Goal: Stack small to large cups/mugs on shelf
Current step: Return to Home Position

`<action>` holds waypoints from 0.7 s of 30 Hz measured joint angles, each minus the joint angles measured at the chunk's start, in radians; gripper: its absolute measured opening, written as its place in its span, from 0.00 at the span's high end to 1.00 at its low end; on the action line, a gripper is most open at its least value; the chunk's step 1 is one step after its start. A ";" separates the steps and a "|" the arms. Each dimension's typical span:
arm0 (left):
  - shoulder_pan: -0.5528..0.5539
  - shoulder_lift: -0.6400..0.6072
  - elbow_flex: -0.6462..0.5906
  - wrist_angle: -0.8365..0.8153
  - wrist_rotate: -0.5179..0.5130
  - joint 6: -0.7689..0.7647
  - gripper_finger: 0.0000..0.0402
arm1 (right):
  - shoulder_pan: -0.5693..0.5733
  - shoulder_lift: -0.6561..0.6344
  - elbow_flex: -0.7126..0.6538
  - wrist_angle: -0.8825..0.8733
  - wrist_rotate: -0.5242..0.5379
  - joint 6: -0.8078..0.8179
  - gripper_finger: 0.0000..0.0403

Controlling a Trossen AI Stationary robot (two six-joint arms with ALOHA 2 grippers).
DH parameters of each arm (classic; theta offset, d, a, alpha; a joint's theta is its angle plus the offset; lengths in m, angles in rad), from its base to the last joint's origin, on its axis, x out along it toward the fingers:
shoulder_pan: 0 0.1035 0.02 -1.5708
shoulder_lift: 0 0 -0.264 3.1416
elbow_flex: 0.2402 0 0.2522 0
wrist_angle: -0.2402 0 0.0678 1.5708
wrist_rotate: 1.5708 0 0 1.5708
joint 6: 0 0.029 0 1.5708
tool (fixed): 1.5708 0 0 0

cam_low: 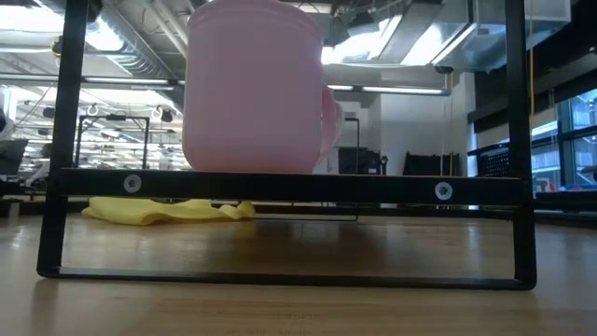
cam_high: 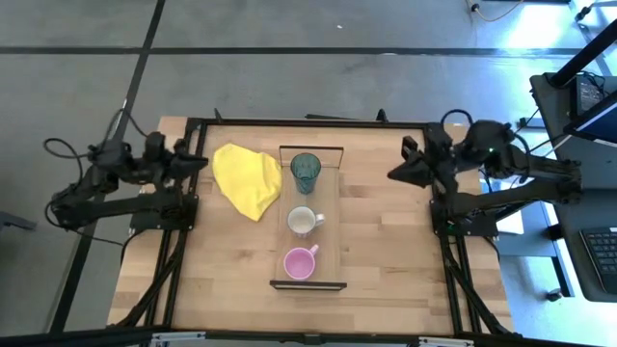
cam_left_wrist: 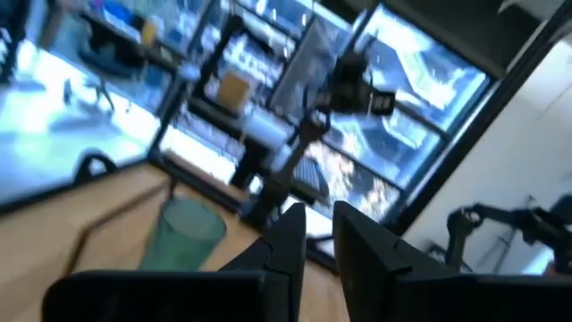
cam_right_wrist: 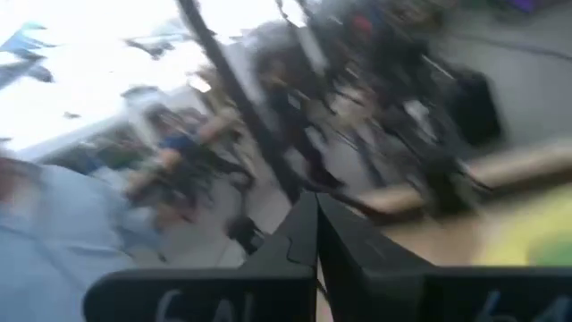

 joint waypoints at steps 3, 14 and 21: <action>0.000 -0.068 -0.001 -0.001 -0.046 0.053 0.86 | 0.016 -0.033 -0.043 -0.027 0.026 -0.060 0.98; -0.002 -0.170 -0.317 0.559 0.080 0.096 0.86 | 0.019 -0.195 -0.657 0.871 0.017 -0.061 0.98; -0.026 -0.196 -0.573 0.884 0.146 0.053 0.86 | 0.021 -0.201 -0.901 1.260 0.016 -0.079 0.98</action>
